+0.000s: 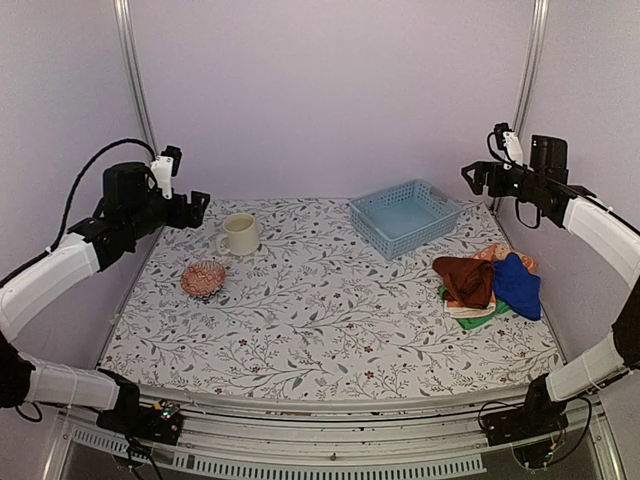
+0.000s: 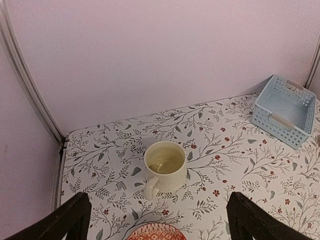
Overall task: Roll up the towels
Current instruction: Pick up the towel from the towel pile.
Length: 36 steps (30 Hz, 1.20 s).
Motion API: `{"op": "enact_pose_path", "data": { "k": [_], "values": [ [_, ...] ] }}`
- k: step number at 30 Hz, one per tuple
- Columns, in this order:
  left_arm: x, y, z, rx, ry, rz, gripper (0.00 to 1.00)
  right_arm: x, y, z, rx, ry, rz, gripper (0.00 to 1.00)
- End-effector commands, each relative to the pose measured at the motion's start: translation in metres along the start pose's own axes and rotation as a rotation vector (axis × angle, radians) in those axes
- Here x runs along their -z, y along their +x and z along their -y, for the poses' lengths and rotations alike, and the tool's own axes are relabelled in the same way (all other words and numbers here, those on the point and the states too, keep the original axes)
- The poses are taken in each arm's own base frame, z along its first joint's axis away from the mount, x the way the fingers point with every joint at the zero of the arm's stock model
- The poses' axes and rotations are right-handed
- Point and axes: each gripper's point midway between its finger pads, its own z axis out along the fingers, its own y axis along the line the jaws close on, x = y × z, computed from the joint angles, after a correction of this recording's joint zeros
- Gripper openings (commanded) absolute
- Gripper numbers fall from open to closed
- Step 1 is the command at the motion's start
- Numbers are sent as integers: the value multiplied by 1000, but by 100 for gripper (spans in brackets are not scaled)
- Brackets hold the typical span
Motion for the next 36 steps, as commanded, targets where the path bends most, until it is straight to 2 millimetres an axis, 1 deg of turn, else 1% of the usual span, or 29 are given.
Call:
{"op": "enact_pose_path", "data": {
  "k": [1,3,4,7,11,14,16,17,19,23,25,27,28,30,31,33,36],
  "values": [
    [-11,3,-7,49,30,18,97,3,10,4,43,-31,-10,99],
    [-16,3,-6,29,26,4,97,4,19,5,77,-49,-38,99],
    [-19,7,-3,18,26,-15,98,4,24,5,94,-59,-56,98],
    [-26,14,15,-23,60,-44,98,6,43,4,135,-102,-120,95],
    [-28,19,57,-78,126,-31,98,9,70,-2,177,-159,-194,91],
    [-23,15,94,-104,171,-6,98,13,98,-12,211,-220,-276,87],
    [-21,17,107,-97,161,11,98,17,116,-16,232,-250,-331,84],
    [-22,21,113,-74,157,5,98,19,124,-18,243,-263,-355,82],
    [-22,26,133,-61,200,-10,99,23,139,-19,259,-282,-404,76],
    [-21,37,176,16,340,-13,98,30,164,-18,272,-299,-515,59],
    [-19,44,191,38,382,-13,94,32,174,-12,288,-282,-572,53],
    [-19,52,207,49,430,-33,86,36,184,-8,303,-267,-622,49],
    [-19,57,215,52,463,-51,80,37,189,-6,309,-261,-645,47],
    [-18,69,236,50,539,-104,63,41,196,-3,314,-256,-691,43],
    [-18,75,246,53,576,-131,57,43,199,-2,316,-251,-709,42],
    [-13,86,270,41,656,-167,51,47,203,1,326,-236,-738,41],
    [-3,99,303,-7,742,-198,52,48,206,11,345,-189,-770,36]
  ]
}}
